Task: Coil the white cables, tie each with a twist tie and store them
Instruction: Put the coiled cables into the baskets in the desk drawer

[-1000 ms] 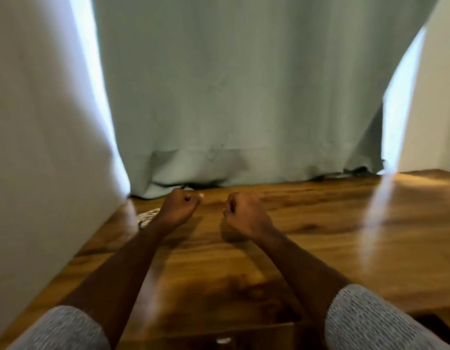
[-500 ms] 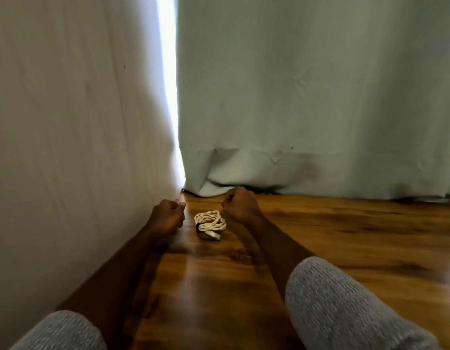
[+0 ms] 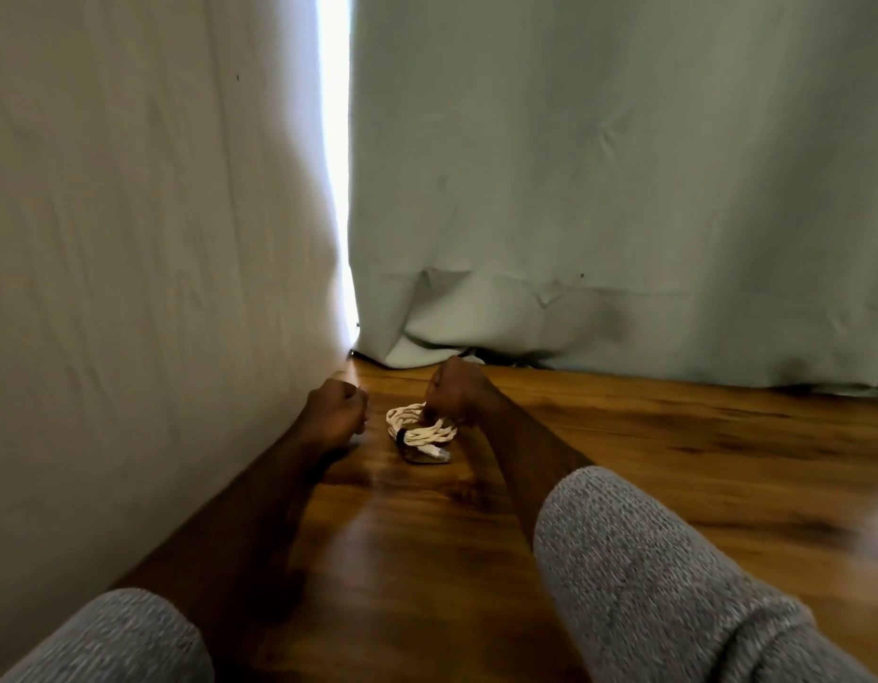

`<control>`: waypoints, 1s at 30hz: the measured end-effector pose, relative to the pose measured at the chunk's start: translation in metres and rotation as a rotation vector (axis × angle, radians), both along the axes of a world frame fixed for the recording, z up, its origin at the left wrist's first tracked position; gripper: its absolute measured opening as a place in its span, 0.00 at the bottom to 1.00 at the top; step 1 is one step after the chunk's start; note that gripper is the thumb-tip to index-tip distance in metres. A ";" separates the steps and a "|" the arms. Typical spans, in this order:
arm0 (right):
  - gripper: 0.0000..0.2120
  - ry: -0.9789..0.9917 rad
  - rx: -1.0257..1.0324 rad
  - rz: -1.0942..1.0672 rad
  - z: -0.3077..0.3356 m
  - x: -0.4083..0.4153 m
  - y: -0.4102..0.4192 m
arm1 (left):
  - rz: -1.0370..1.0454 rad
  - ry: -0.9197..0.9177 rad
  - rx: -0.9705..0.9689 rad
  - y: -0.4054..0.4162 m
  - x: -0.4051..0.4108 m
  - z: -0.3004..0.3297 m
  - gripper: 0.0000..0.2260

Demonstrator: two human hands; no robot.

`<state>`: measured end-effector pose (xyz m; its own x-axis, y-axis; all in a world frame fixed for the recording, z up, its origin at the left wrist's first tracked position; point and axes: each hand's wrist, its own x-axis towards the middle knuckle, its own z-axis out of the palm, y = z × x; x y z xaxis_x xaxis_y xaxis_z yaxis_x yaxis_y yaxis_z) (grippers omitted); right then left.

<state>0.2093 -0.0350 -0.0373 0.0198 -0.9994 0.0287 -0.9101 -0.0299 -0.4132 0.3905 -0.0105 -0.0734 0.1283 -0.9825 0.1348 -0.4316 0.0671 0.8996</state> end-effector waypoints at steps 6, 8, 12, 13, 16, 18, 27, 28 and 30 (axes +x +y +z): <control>0.12 -0.223 -0.095 -0.118 -0.002 -0.051 0.037 | -0.108 -0.129 -0.069 0.019 -0.041 0.014 0.20; 0.10 -0.302 -0.126 -0.192 -0.002 -0.080 0.055 | -0.174 -0.103 -0.069 0.028 -0.066 0.018 0.20; 0.06 -0.474 -0.146 -0.384 -0.005 -0.144 0.095 | -0.286 -0.020 -0.111 0.050 -0.126 0.022 0.19; 0.07 -0.496 -0.171 -0.428 -0.006 -0.164 0.106 | -0.313 -0.016 -0.118 0.057 -0.144 0.022 0.19; 0.09 -0.489 -0.226 -0.512 -0.004 -0.221 0.143 | -0.394 -0.052 -0.126 0.075 -0.198 0.023 0.19; 0.08 -0.522 -0.250 -0.592 -0.001 -0.258 0.177 | -0.469 -0.046 -0.125 0.092 -0.240 0.023 0.19; 0.13 -0.659 -0.314 -0.918 -0.003 -0.403 0.352 | -0.785 -0.114 -0.192 0.203 -0.430 0.019 0.18; 0.13 -0.674 -0.311 -0.953 -0.003 -0.417 0.376 | -0.825 -0.105 -0.185 0.218 -0.451 0.018 0.18; 0.10 -0.679 -0.288 -1.020 -0.006 -0.444 0.415 | -0.892 -0.053 -0.158 0.246 -0.487 0.016 0.19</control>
<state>-0.2342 0.3797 -0.0428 -0.8603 -0.5073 -0.0504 -0.1793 0.3935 -0.9017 -0.0968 0.2359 -0.0571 -0.6816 -0.6836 0.2610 -0.2004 0.5174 0.8320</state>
